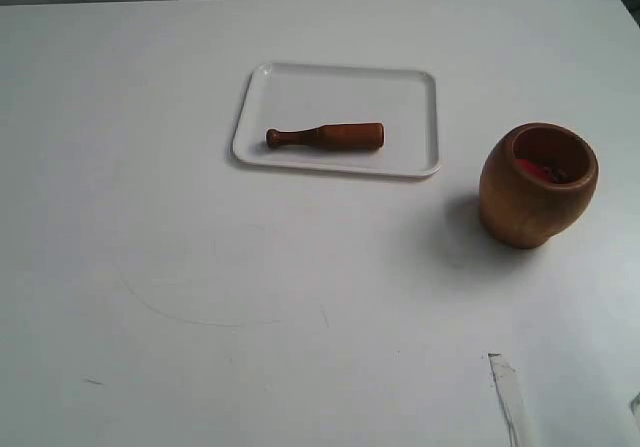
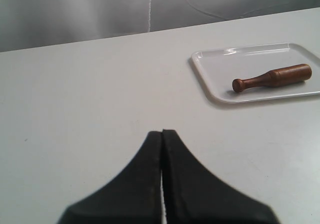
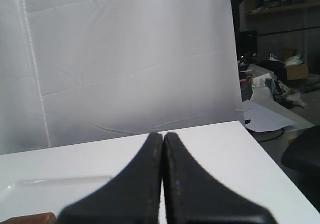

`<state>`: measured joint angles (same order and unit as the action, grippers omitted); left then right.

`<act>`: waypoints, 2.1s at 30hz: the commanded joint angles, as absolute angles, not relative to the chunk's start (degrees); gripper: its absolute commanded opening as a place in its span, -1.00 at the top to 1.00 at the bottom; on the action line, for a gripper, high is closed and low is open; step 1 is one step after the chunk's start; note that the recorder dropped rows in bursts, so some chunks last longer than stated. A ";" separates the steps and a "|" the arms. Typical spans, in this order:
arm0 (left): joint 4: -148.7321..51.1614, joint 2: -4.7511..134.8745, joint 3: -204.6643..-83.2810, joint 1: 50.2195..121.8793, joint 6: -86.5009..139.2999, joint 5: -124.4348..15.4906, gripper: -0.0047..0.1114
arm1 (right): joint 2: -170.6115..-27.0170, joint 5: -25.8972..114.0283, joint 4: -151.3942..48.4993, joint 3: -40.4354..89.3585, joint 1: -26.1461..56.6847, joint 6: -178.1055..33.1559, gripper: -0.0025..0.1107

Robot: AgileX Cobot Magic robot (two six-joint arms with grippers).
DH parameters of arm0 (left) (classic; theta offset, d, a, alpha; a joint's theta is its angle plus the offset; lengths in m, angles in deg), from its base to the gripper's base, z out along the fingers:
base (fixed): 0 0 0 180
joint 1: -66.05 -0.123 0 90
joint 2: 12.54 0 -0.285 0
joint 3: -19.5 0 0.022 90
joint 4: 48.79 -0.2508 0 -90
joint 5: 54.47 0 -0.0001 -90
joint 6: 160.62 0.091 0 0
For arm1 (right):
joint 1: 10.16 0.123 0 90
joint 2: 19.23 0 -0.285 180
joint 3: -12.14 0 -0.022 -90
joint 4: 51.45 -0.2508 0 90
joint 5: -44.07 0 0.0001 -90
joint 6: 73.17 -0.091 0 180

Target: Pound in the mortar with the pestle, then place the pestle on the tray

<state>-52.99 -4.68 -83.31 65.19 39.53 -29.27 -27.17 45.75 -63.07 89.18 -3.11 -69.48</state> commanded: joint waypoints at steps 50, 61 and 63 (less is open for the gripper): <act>-52.57 -4.75 -83.28 65.63 39.06 -29.44 0.92 | -27.02 52.19 -49.46 89.36 -3.66 -66.13 0.96; -52.57 -4.75 -83.28 65.63 39.06 -29.44 0.92 | -27.02 52.19 -49.46 89.36 -3.66 -65.93 0.96; -52.57 -4.75 -83.28 65.63 39.06 -29.44 0.92 | -27.02 52.19 -49.46 89.36 -3.66 -65.93 0.96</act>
<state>-52.99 -4.68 -83.31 65.19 39.53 -29.27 -27.17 52.20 -49.97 89.18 -3.35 -65.81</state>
